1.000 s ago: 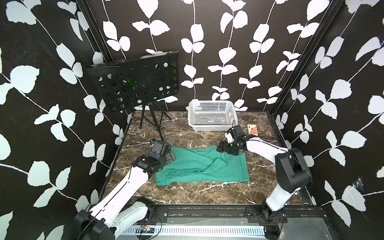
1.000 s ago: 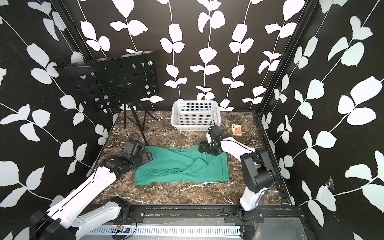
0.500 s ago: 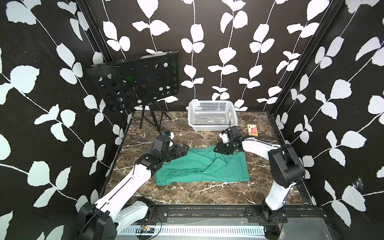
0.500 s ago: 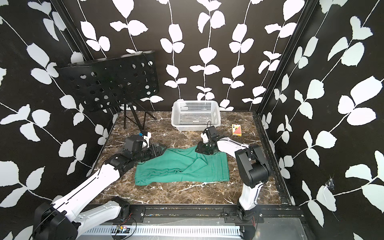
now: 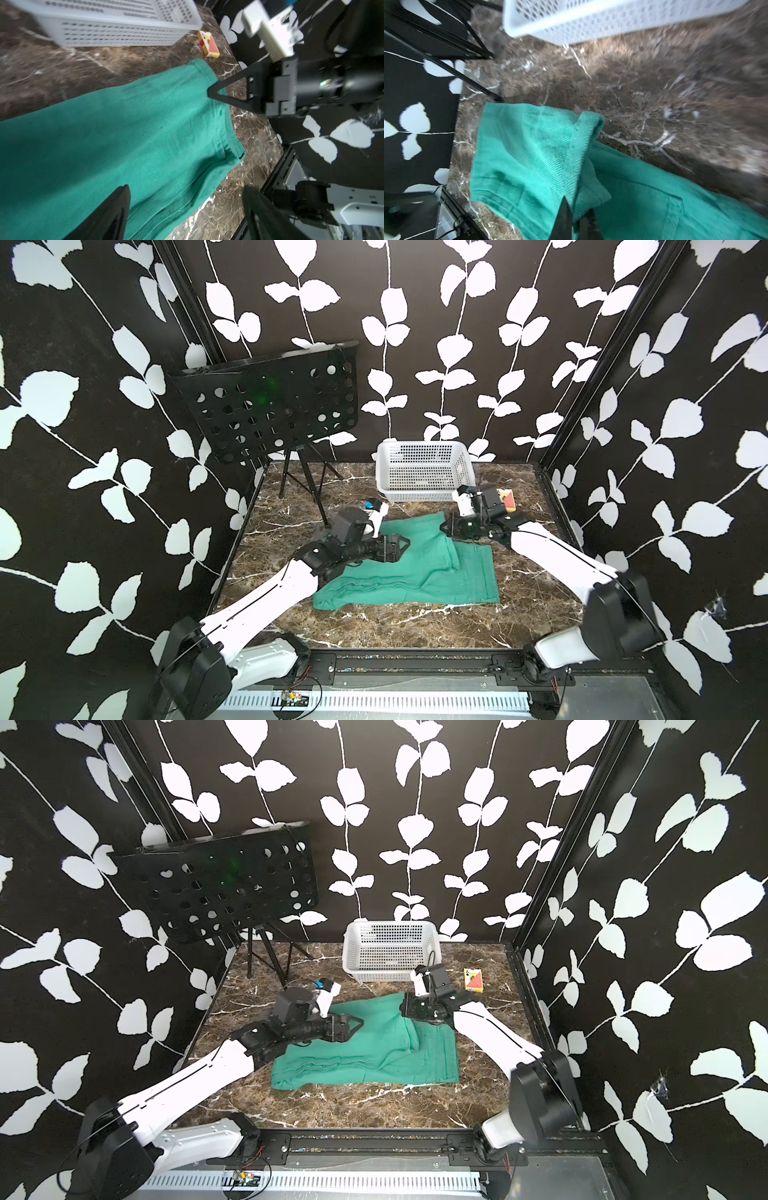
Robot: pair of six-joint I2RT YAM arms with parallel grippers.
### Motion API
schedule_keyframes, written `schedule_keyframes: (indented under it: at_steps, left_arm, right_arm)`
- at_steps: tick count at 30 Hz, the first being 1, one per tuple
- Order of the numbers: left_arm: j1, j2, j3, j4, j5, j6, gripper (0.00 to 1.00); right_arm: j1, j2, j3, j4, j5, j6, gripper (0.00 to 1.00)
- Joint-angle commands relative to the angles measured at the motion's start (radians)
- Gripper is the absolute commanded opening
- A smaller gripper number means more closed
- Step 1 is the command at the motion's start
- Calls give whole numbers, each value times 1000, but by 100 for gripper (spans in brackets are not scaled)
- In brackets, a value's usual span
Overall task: Roll up the long pants
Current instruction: Fold the long pant at the center of the board.
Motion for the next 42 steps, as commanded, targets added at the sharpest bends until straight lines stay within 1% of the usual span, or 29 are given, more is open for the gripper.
schedule_keyframes:
  at_steps: [1,5,8,9,11,13,16,19,21,25,28,31,32,38,42]
  left_arm:
    - [-75,56,39,62,-76,198,86]
    - [-189,168,96,115,-120,397,90]
    - [-263,284,163,77,-191,503,91]
    - [-290,322,179,72,-233,528,91]
    - [-340,386,202,84,-294,551,91]
    - [-391,444,212,124,-379,567,91]
    - [-440,508,218,174,-469,586,87]
    - [-467,559,216,222,-511,626,86]
    - [-477,584,210,265,-532,651,88]
    - [-482,621,184,375,-530,692,86]
    - [-485,648,163,447,-528,732,81]
    - [-484,667,160,473,-516,759,76]
    - [-485,667,156,481,-502,759,77]
    - [-483,605,61,541,-366,741,89]
    - [-484,628,52,545,-427,743,89]
  right_arm:
    - [-10,-63,-39,-110,105,27,0]
    - [-33,-76,-39,-135,113,39,0]
    - [-48,-59,-40,-128,119,49,0]
    - [-54,-52,-42,-123,122,55,0]
    - [-63,-36,-46,-108,122,62,0]
    - [-76,-18,-48,-98,124,69,0]
    - [-102,1,-58,-84,122,85,0]
    - [-126,11,-75,-58,108,100,0]
    - [-138,19,-81,-49,100,105,0]
    - [-156,29,-96,-27,84,116,0]
    - [-159,28,-98,-22,78,121,0]
    - [-163,28,-99,-21,76,121,0]
    - [-165,28,-98,-23,76,121,0]
    - [-182,23,-100,-26,70,119,0]
    - [-183,27,-103,-21,63,119,0]
